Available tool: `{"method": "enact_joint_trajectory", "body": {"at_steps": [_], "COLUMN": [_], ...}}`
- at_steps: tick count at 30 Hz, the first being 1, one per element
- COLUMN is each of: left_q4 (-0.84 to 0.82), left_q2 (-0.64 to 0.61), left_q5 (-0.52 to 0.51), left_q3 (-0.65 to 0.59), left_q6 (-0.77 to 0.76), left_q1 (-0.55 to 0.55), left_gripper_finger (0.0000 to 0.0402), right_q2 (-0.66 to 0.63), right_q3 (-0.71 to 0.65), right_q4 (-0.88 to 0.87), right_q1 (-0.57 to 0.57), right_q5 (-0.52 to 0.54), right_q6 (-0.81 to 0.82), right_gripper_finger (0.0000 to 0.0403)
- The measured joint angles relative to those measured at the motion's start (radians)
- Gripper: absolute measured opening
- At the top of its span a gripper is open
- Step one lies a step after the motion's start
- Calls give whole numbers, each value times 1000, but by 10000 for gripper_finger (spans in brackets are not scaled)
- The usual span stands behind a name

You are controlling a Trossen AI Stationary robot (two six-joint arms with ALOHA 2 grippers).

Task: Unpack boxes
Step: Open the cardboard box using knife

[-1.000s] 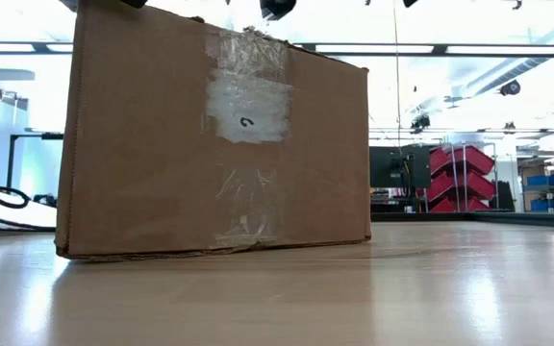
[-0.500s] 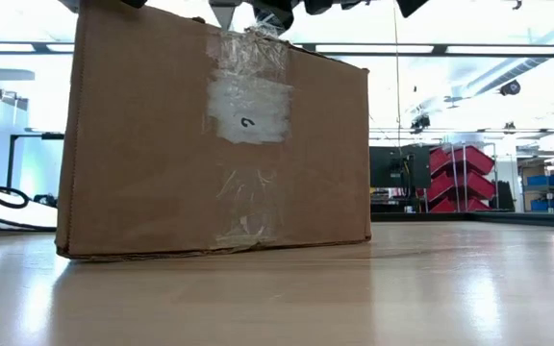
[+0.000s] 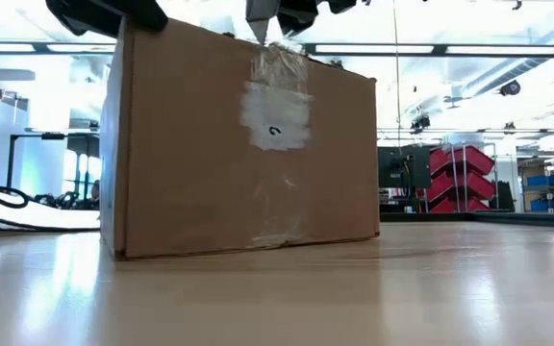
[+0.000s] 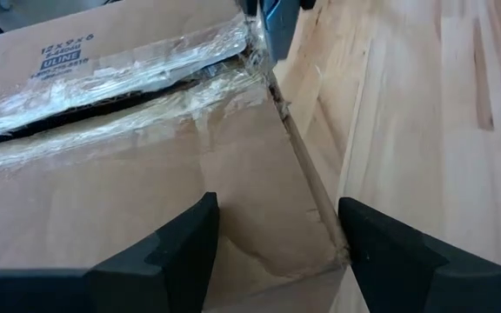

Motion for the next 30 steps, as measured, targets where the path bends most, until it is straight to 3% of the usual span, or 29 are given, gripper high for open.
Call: {"method": "enact_joint_trajectory", "body": {"at_steps": [10,16,22,26,30], "left_q4": [-16,-19,-109,-194,-127], "left_q2": [2,-21,-102,-137,-126], "left_q5": [5,14,106,45,5], "left_q3": [-5,-5,74,150,151], "left_q6": [-7,9,88,152,226], "left_q1": [-2,-6,-16,-14,-3], "left_gripper_finger": [220,220,219,219,219], "right_q2": [-64,-83,-46,-2,29], "right_q3": [-7,-6,-5,-5,-5], "right_q4": [-163,-108,4,100,189], "right_q1": [-6,1,1,1,4], "right_q5": [39,36,-16,-27,-47], "right_q6": [-25,-26,-7,6,22], "right_gripper_finger": [49,49,49,49,49]}}
